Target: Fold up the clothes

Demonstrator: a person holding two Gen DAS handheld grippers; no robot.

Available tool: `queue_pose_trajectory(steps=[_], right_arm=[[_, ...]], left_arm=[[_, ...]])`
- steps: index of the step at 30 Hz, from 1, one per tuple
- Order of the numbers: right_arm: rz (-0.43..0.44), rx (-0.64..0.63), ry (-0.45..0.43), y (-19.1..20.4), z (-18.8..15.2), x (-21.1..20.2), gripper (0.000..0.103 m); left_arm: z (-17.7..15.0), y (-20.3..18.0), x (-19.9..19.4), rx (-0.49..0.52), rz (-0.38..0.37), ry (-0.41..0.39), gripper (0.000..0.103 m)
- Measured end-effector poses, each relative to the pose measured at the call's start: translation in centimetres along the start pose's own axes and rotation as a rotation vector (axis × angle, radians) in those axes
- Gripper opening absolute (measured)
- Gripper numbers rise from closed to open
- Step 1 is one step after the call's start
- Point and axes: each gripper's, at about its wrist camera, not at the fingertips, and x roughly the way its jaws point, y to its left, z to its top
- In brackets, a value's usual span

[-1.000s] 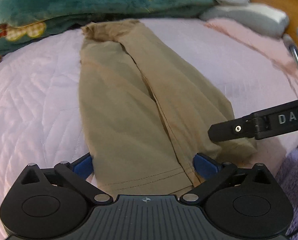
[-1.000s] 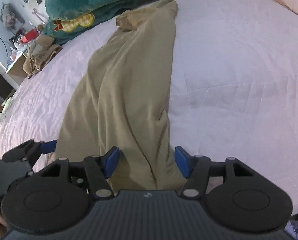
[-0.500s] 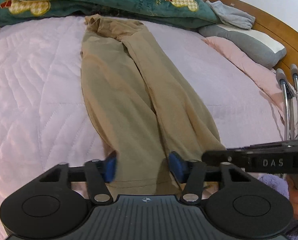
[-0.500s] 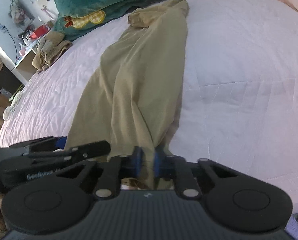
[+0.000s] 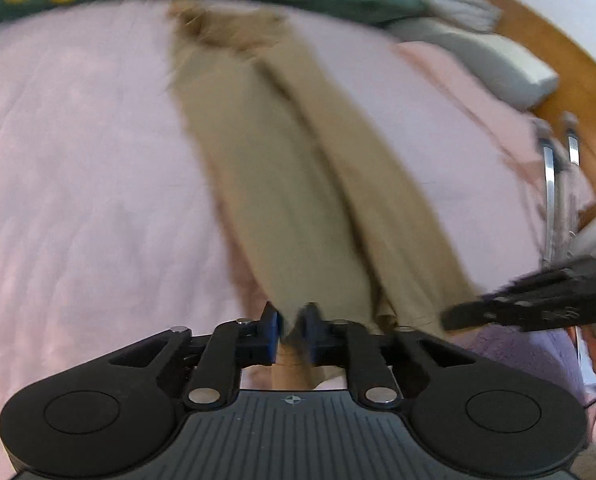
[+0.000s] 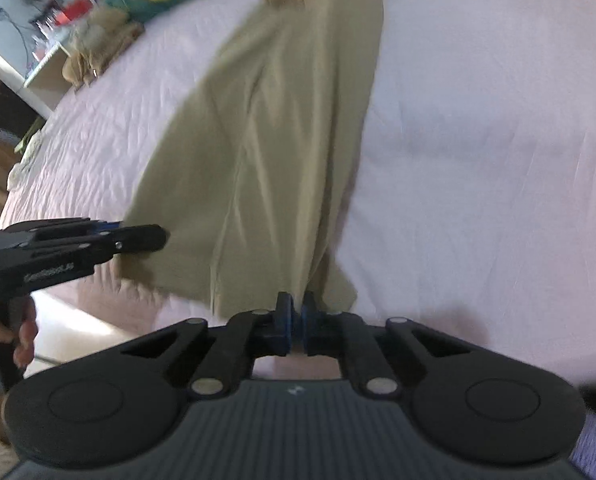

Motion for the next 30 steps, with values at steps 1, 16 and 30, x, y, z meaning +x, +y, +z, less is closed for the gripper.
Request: queue_pose_trajectory(steps=[1,16,30], right_arm=[[0.020,-0.003,-0.011,0.2,0.3,-0.7,0.013],[-0.024,0.020,-0.467,-2.7,22.9,-3.8,0.062],[0.026,0.112,-0.452,-9.3,33.7,7.4,0.062]], left_arm=[[0.9,0.6,-0.7,-0.029,0.030,-0.009,0.038],[32.3,9.6,4.8,-0.201,0.208,-0.327,0.077],[41.6,16.2,23.1,-0.472,0.114,-0.163,0.077]])
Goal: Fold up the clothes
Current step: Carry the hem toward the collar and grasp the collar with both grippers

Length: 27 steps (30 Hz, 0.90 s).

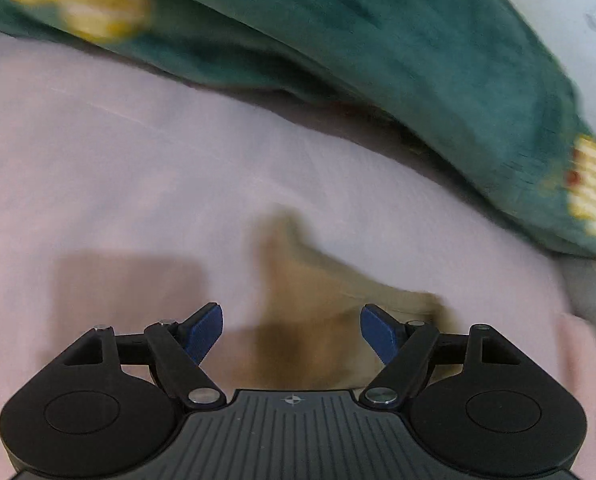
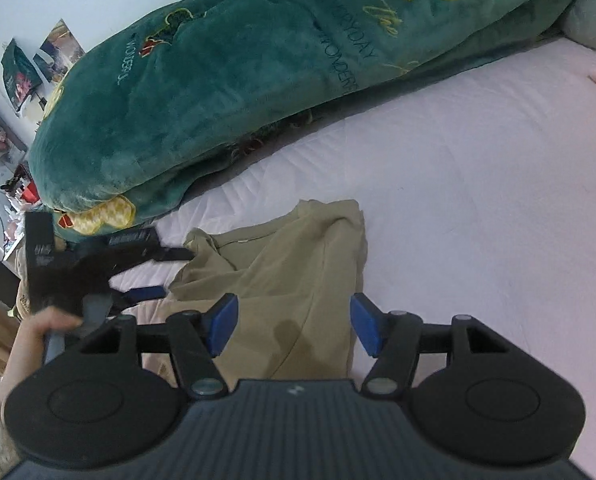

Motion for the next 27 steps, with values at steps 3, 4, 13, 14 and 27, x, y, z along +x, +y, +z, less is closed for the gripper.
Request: queue_pose_trajectory(steps=[3,4,13,14,27], right_arm=[[-0.002,-0.005,-0.001,-0.6,0.2,0.9,0.062],[-0.003,-0.005,0.001,-0.8,0.3,1.1,0.062],[-0.018,-0.066,-0.045,-0.2,0.9,0.0,0.062],[-0.021,-0.072,-0.043,0.0,1.1,0.0,0.062],[-0.103,0.051,0.012,-2.3,6.0,5.7,0.062]], left_arm=[[-0.9,-4.7,3.7,0.188,-0.016,0.112,0.101],[-1.1,-5.7,4.1,0.212,0.005,0.111,0.103],[-1.2,-8.3,-1.6,0.185,-0.267,-0.018,0.102],[-1.1,-8.5,-1.7,0.209,-0.258,-0.012,0.102],[1.0,-8.0,1.9,0.374,0.190,-0.011,0.102]])
